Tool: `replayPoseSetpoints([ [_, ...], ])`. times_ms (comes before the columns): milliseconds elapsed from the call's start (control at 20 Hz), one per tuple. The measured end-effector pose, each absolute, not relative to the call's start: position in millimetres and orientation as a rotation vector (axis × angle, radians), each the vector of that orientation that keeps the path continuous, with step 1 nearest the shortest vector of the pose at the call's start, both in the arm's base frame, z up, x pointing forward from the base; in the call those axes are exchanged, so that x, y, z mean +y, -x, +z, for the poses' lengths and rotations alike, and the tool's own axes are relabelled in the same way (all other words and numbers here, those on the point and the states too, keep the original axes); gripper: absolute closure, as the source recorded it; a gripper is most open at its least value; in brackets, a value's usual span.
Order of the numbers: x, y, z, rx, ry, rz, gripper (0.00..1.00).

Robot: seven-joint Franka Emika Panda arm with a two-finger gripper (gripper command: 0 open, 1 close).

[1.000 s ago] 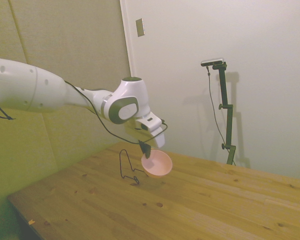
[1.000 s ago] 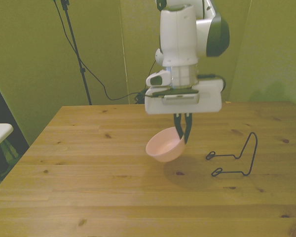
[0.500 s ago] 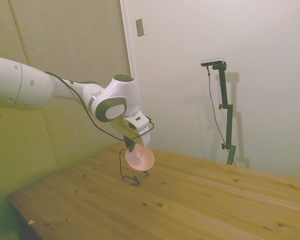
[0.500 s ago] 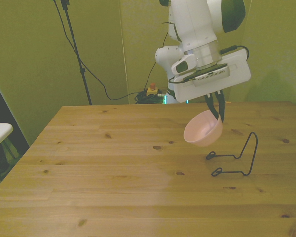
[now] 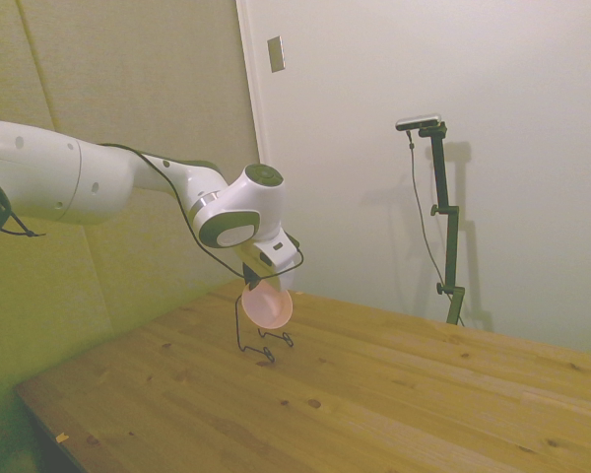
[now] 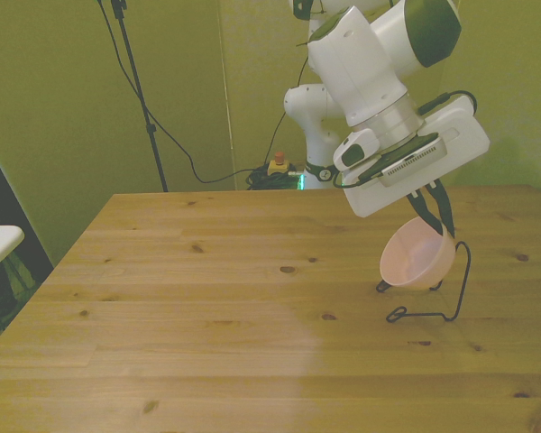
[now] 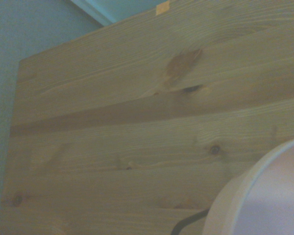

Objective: Load the bowl

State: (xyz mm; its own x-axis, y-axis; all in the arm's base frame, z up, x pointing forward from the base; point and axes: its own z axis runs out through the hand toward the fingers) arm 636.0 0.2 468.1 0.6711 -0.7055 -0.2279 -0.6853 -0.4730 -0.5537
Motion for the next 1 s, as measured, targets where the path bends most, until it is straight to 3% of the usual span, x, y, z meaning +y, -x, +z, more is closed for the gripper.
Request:
replayPoseSetpoints([
  [1000,-13.4,-638.0,420.9,0.831,2.107,0.042,1.0],
])
